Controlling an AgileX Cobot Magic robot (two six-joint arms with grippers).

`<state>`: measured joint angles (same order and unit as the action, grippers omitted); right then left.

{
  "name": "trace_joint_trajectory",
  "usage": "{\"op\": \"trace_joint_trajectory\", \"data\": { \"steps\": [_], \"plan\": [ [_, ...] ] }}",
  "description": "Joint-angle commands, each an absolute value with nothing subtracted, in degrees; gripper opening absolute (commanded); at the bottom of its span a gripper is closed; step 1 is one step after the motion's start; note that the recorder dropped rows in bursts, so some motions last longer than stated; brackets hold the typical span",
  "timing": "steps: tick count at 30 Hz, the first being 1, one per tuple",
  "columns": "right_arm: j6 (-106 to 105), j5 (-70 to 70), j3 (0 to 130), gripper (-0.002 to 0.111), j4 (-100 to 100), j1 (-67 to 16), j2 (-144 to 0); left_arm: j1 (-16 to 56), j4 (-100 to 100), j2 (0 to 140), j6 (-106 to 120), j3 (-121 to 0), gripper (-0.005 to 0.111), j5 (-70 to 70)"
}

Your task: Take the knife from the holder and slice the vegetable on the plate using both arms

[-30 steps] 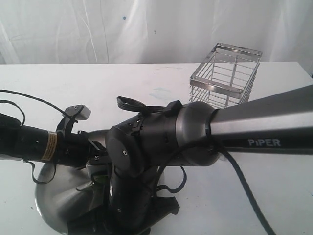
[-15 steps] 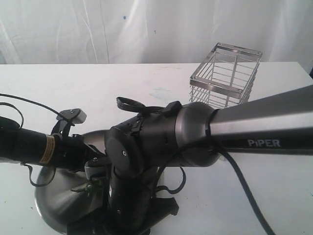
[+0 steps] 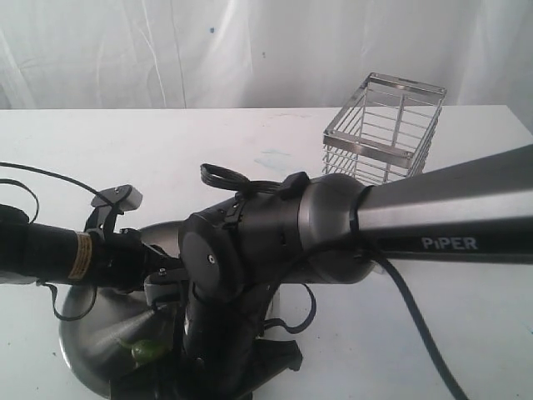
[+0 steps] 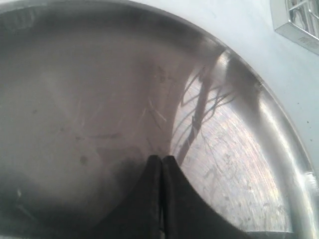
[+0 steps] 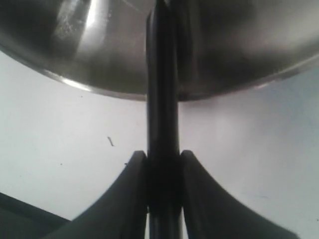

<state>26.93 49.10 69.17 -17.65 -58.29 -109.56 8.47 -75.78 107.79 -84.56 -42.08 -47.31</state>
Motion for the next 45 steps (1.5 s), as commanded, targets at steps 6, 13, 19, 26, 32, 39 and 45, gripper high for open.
{"op": "trace_joint_trajectory", "data": {
  "steps": [6, 13, 19, 26, 32, 39, 45],
  "plan": [
    [26.5, 45.1, 69.4, 0.0, -14.5, -57.7, -107.5, -0.8, -69.4, 98.5, -86.1, -42.8, 0.0, -52.3],
    [26.7, 46.7, 69.4, 0.0, -9.4, -56.4, -104.1, -8.4, -79.3, 90.6, -80.6, -42.8, 0.0, -68.4],
    [18.7, 47.5, 69.4, 0.0, -9.6, -49.2, -96.5, -5.6, -91.0, 80.8, -95.4, -43.0, 0.0, -42.2],
    [8.7, 53.8, 69.1, 0.0, -8.2, -43.4, -92.6, -3.9, -99.9, 74.7, -121.0, -46.4, 0.0, -11.0],
    [8.6, 48.0, 68.3, 0.0, -7.9, -43.4, -92.5, -3.9, -99.3, 75.8, -121.1, -46.3, 0.0, -8.8],
    [6.3, 50.5, 68.3, 0.0, -7.9, -43.4, -92.5, -3.9, -66.9, 76.7, -106.6, -41.9, 0.0, 11.7],
    [6.3, 46.6, 68.3, 0.0, -8.3, -43.4, -92.5, -2.3, -52.4, 78.3, -34.8, -41.7, 0.0, 27.4]
  ]
}}
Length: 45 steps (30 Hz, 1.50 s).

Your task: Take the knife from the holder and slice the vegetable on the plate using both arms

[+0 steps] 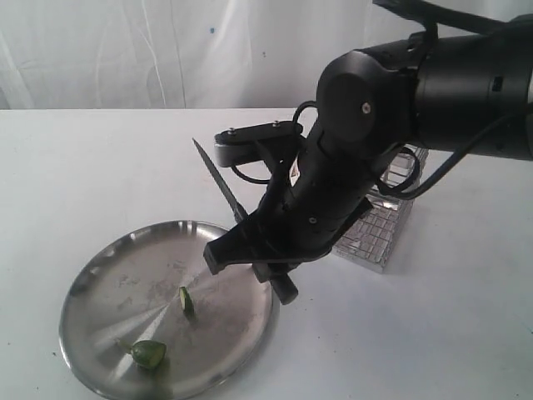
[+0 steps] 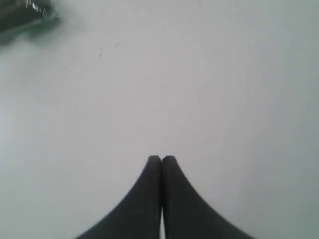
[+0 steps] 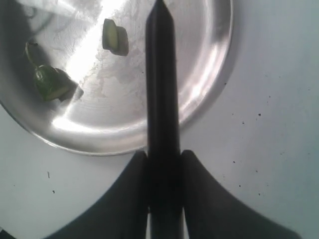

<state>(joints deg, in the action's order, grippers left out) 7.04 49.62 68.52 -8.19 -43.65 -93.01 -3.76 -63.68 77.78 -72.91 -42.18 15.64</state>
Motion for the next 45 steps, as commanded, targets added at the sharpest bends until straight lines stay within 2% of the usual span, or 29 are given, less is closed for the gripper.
{"op": "trace_joint_trajectory", "data": {
  "steps": [1, 3, 5, 8, 11, 13, 15, 17, 19, 24, 26, 45],
  "plan": [
    [6.2, 46.1, 68.3, 0.0, -8.3, -43.4, -92.5, -2.0, -50.0, 78.4, -33.6, -41.4, 0.0, 28.3],
    [6.2, 45.3, 68.3, 0.0, -8.5, -43.4, -92.5, -0.3, -42.7, 78.0, -32.8, -41.4, 0.0, 28.8],
    [6.2, 45.3, 68.3, 0.0, -8.2, -43.4, -92.5, 3.0, -29.3, 76.2, -21.0, -43.5, 0.0, 34.2],
    [5.7, 45.6, 68.3, 0.0, -8.2, -43.4, -92.5, 7.4, -10.6, 73.1, 15.4, -45.8, 0.0, 40.5],
    [5.0, 46.6, 68.3, 0.0, -8.3, -43.4, -92.5, 10.2, 10.9, 71.7, 50.9, -45.9, 0.0, 39.9],
    [5.0, 47.9, 68.3, 0.0, -8.2, -42.8, -92.5, 11.2, 25.4, 72.3, 70.1, -45.9, 0.0, 39.9],
    [5.0, 48.9, 68.3, 0.0, -8.3, -41.8, -92.5, 11.6, 31.4, 73.7, 80.8, -45.8, 0.001, 38.3],
    [5.1, 49.9, 68.3, 0.0, -8.3, -40.1, -92.5, 11.6, 31.0, 75.6, 83.8, -45.8, 0.007, 36.1],
    [5.1, 50.7, 68.3, 0.0, -8.6, -38.3, -92.1, 11.6, 30.8, 77.5, 89.3, -45.8, 0.019, 36.7],
    [5.1, 52.3, 68.3, 0.0, -9.5, -37.4, -90.9, 11.6, 40.9, 82.0, 108.8, -45.8, 0.058, 40.6],
    [5.1, 52.6, 68.3, 0.0, -9.5, -37.4, -90.4, 11.6, 41.0, 83.1, 109.4, -45.8, 0.067, 40.5],
    [3.0, 54.8, 68.3, 0.0, -9.9, -35.4, -89.1, 11.6, 40.7, 94.8, 119.3, -45.7, 0.068, 38.6]
  ]
}}
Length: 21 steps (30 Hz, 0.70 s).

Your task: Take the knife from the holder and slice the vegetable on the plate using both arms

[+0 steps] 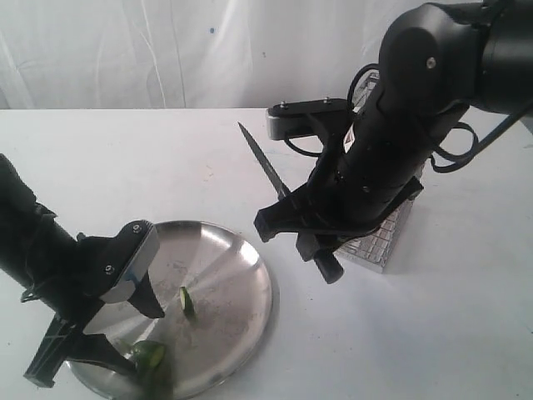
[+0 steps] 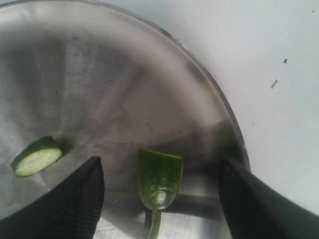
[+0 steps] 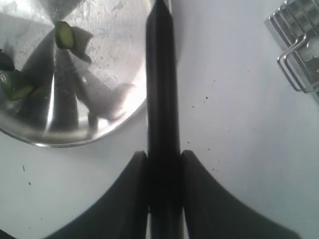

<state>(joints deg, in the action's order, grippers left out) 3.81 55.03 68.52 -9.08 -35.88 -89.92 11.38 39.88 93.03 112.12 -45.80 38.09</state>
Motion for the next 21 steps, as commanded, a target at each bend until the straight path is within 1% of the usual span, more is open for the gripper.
{"op": "trace_joint_trajectory", "data": {
  "steps": [1, 6, 9, 12, 13, 17, 19, 21],
  "plan": [
    [3.0, 54.8, 68.3, 0.0, -10.6, -35.4, -89.1, 11.6, 40.7, 95.6, 120.0, -45.7, 0.068, 38.2],
    [2.8, 55.1, 68.3, 0.0, -12.5, -35.4, -89.1, 11.6, 40.7, 98.0, 120.4, -45.7, 0.068, 34.2],
    [2.8, 55.0, 68.3, 0.0, -12.6, -35.4, -89.1, 11.6, 41.5, 98.4, 120.5, -45.7, 0.063, 34.2],
    [2.8, 54.5, 68.3, 0.0, -12.6, -35.4, -89.1, 11.6, 41.5, 98.9, 120.7, -45.7, 0.055, 34.2],
    [2.8, 54.5, 68.3, 0.0, -12.6, -35.4, -89.1, 11.6, 41.5, 99.1, 120.1, -45.7, 0.048, 34.2],
    [2.8, 53.3, 68.3, 0.0, -12.9, -35.4, -89.1, 11.6, 41.5, 99.1, 115.2, -45.7, 0.032, 34.2],
    [2.8, 53.0, 68.3, 0.0, -12.9, -35.4, -89.1, 11.6, 41.6, 98.7, 104.2, -45.7, 0.012, 31.9],
    [2.8, 53.0, 68.3, 0.0, -13.0, -35.4, -89.1, 11.6, 41.8, 98.4, 95.8, -45.7, 0.0, 25.9]
  ]
}}
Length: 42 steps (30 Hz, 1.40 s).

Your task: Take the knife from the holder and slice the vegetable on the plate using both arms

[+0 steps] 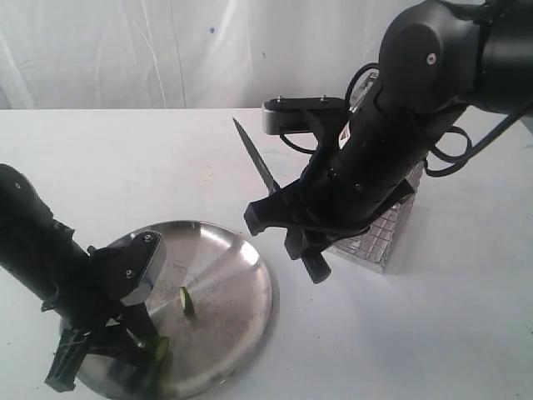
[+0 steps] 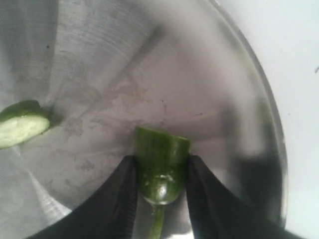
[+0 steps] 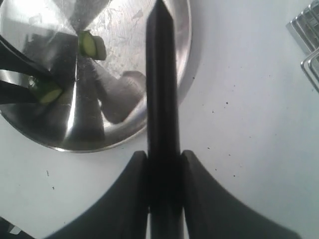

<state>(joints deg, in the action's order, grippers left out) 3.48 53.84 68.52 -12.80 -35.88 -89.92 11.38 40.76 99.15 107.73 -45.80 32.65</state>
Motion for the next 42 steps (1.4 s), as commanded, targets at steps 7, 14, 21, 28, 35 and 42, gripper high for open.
{"op": "trace_joint_trajectory", "data": {
  "steps": [7, 14, 21, 28, 35, 42],
  "plan": [
    [3.1, 52.6, 68.3, 0.0, -13.4, -35.4, -89.1, 11.6, 44.3, 96.6, 81.9, -47.0, 0.0, 13.0],
    [4.5, 52.6, 68.2, 0.0, -13.5, -35.4, -89.1, 11.6, 46.2, 97.7, 81.9, -51.2, 0.0, 5.3],
    [5.4, 52.8, 67.7, 0.0, -14.2, -35.4, -89.1, 11.6, 46.1, 103.1, 91.0, -52.1, 0.0, 8.9],
    [5.4, 53.0, 67.7, 0.0, -16.0, -35.4, -89.1, 11.6, 46.7, 103.5, 93.8, -52.1, 0.0, 11.2],
    [5.9, 53.0, 67.7, 0.0, -16.0, -35.4, -89.1, 11.6, 49.7, 103.5, 93.2, -52.1, 0.026, 11.5],
    [6.1, 53.0, 67.7, 0.0, -16.0, -35.4, -89.1, 11.6, 49.7, 103.3, 93.2, -52.1, 0.057, 11.0]
  ]
}}
